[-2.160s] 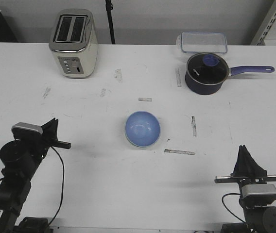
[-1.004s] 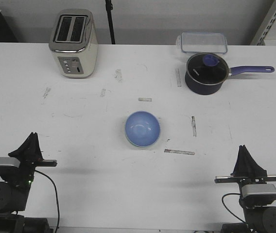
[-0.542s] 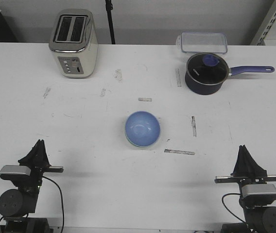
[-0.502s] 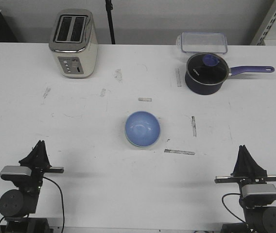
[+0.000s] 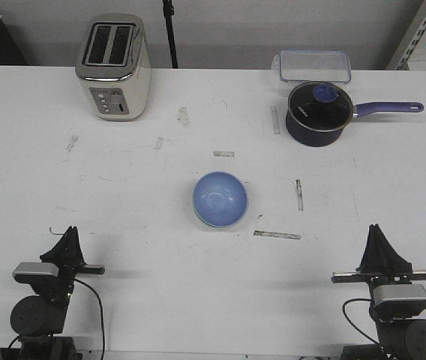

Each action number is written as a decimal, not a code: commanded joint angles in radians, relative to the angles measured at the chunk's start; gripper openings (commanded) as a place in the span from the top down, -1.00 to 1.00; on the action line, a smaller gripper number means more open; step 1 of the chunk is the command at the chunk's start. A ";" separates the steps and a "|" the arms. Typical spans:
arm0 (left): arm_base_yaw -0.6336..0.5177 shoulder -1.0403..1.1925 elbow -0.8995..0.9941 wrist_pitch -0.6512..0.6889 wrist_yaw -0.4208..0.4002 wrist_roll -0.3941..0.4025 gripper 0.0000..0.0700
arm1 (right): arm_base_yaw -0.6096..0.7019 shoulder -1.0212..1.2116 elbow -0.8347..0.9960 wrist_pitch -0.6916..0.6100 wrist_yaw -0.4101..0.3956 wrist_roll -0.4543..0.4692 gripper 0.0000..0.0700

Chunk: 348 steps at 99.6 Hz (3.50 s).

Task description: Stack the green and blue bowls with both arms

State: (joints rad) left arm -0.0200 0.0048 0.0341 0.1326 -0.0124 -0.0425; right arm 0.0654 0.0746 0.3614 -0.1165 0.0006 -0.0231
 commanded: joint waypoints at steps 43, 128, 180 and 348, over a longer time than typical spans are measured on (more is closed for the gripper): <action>0.000 -0.002 -0.023 -0.019 -0.008 0.035 1.00 | 0.000 -0.003 0.003 0.011 0.000 -0.007 0.97; 0.000 -0.002 -0.023 -0.019 -0.008 0.034 1.00 | 0.000 -0.003 0.003 0.011 0.000 -0.007 0.97; 0.000 -0.002 -0.023 -0.019 -0.008 0.034 1.00 | 0.000 -0.003 0.003 0.006 0.001 -0.008 0.97; 0.000 -0.002 -0.023 -0.019 -0.008 0.034 1.00 | -0.082 -0.073 -0.349 0.094 -0.038 0.075 0.97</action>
State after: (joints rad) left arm -0.0200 0.0051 0.0341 0.0978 -0.0204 -0.0162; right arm -0.0177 0.0006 0.0154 -0.0338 -0.0341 0.0418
